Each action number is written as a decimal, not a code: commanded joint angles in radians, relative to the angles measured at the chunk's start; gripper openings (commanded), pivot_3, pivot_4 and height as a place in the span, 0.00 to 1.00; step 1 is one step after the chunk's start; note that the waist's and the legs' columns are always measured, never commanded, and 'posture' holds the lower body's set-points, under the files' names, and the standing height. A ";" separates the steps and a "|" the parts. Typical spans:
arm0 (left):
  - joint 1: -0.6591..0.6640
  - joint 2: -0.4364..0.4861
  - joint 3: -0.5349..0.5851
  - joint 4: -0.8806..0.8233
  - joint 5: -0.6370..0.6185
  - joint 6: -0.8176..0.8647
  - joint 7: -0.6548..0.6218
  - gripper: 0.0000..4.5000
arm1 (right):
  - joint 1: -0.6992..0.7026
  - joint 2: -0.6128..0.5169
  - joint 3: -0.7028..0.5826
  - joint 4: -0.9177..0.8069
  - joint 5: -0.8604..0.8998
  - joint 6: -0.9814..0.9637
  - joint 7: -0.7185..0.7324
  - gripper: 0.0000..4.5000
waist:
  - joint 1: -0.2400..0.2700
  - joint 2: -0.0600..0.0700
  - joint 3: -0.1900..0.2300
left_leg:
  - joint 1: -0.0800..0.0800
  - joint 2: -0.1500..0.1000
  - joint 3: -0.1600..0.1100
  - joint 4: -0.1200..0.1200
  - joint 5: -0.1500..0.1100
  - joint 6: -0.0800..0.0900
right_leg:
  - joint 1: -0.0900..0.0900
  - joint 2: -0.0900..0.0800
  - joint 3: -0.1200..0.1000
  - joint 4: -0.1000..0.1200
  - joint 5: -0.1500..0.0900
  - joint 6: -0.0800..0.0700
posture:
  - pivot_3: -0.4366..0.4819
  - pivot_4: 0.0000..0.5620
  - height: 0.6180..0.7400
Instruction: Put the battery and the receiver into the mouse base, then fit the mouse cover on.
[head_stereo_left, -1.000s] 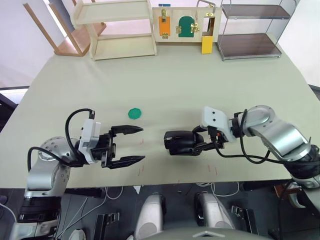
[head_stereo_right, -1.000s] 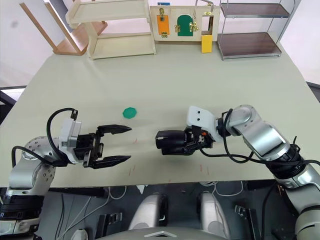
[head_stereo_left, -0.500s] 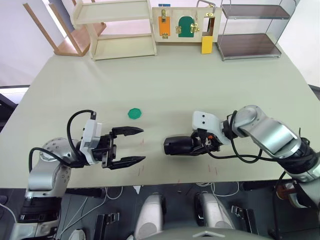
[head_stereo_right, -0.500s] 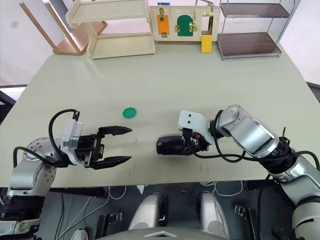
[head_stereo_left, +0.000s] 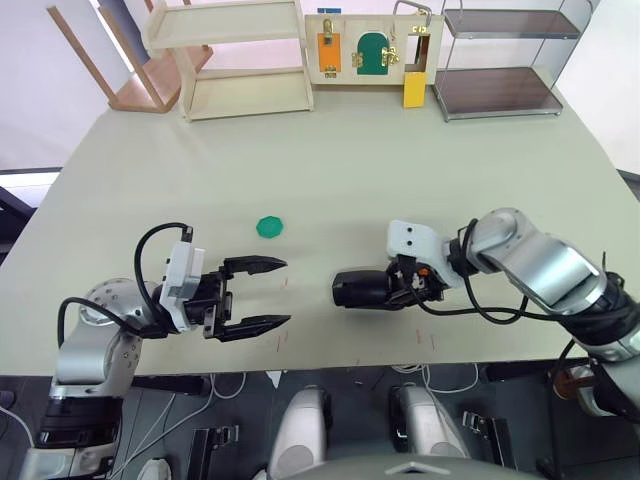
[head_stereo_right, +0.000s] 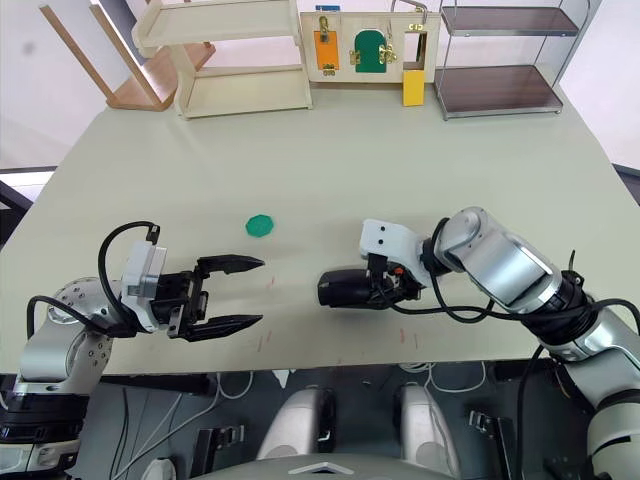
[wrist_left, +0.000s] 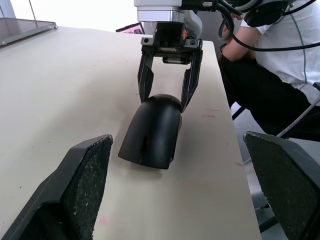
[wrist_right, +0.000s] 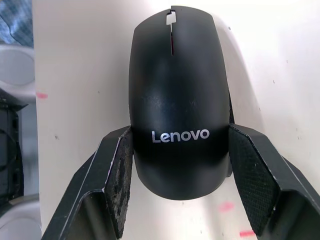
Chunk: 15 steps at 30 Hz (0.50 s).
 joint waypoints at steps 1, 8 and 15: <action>-0.010 0.003 0.001 -0.030 -0.009 -0.002 -0.001 1.00 | -0.033 -0.022 0.007 -0.034 0.002 0.038 0.002 0.55 | 0.000 0.000 0.000 | 0.000 0.000 0.000 0.000 0.000 0.000 | 0.000 0.000 0.000 0.000 0.000 0.000 | 0.48 0.27 1.00; -0.012 0.002 -0.001 -0.033 -0.009 0.000 0.003 1.00 | -0.056 -0.016 0.000 -0.057 0.029 0.077 0.002 0.55 | 0.000 0.000 0.000 | 0.000 0.000 0.000 0.000 0.000 0.000 | 0.000 0.000 0.000 0.000 0.000 0.000 | 0.48 0.27 1.00; -0.014 0.001 -0.003 -0.033 -0.008 0.001 0.003 1.00 | -0.064 -0.030 0.005 -0.058 0.038 0.090 -0.007 0.55 | -0.001 0.000 0.000 | 0.000 0.000 0.000 0.000 0.000 0.000 | 0.000 0.000 0.000 0.000 0.000 0.000 | 0.48 0.27 1.00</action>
